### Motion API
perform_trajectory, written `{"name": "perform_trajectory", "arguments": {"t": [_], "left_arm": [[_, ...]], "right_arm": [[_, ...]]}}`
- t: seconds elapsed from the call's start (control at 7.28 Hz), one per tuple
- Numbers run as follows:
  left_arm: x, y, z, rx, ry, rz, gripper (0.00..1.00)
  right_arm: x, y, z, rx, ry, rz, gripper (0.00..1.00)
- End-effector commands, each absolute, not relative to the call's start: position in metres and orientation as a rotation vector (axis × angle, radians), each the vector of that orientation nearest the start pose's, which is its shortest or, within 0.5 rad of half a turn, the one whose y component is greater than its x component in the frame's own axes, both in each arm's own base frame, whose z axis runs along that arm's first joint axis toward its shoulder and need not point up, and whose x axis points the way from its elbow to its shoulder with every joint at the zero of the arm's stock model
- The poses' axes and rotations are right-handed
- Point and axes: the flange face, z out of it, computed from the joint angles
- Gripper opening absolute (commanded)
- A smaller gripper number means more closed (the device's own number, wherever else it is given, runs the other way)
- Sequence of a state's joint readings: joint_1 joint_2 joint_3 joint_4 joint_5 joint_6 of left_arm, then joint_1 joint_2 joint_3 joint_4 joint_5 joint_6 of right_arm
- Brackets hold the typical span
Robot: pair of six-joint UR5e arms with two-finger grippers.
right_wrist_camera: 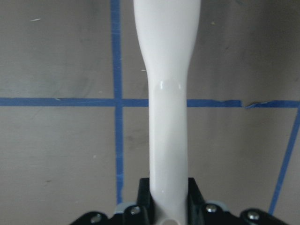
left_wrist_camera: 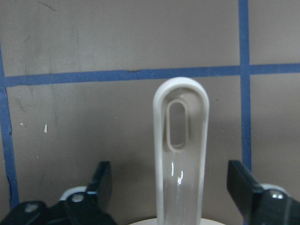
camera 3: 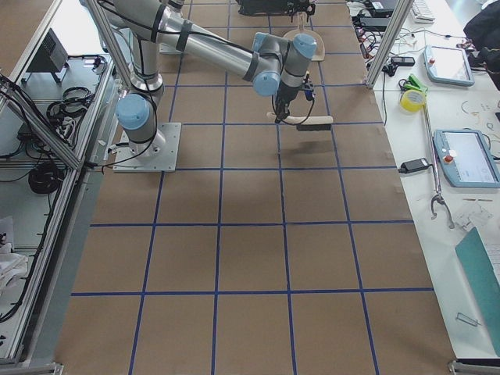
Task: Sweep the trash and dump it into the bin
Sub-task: 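Lift the white brush with the right gripper and carry it toward the sponge and peel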
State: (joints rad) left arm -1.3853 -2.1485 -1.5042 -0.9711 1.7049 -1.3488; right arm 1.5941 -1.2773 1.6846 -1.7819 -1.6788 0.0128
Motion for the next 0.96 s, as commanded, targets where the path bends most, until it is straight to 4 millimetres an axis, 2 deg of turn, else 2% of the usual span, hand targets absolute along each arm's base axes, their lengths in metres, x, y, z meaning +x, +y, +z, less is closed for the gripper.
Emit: {"name": "perform_trajectory", "arguments": {"t": [0.0,0.27,0.41,0.55,0.82], "left_arm": [[0.008,-0.693,0.239,-2.146,2.205,-0.240,0.00],[0.007,-0.693,0.249,-2.149,2.222,-0.267,0.00],[0.009,-0.695,0.252,-2.139,2.235,-0.307,0.00],[0.009,-0.695,0.251,-2.141,2.232,-0.316,0.00],[0.014,-0.693,0.243,-2.085,2.179,-0.357,0.00]], "right_arm": [[0.230,-0.537,0.284,-0.003,3.239,0.332,0.00],[0.279,-0.550,0.263,-0.059,3.205,0.361,0.00],[0.306,-0.550,0.253,-0.062,3.213,0.369,0.00],[0.323,-0.550,0.243,-0.089,3.219,0.378,0.00],[0.334,-0.552,0.238,-0.035,3.161,0.392,0.00]]}}
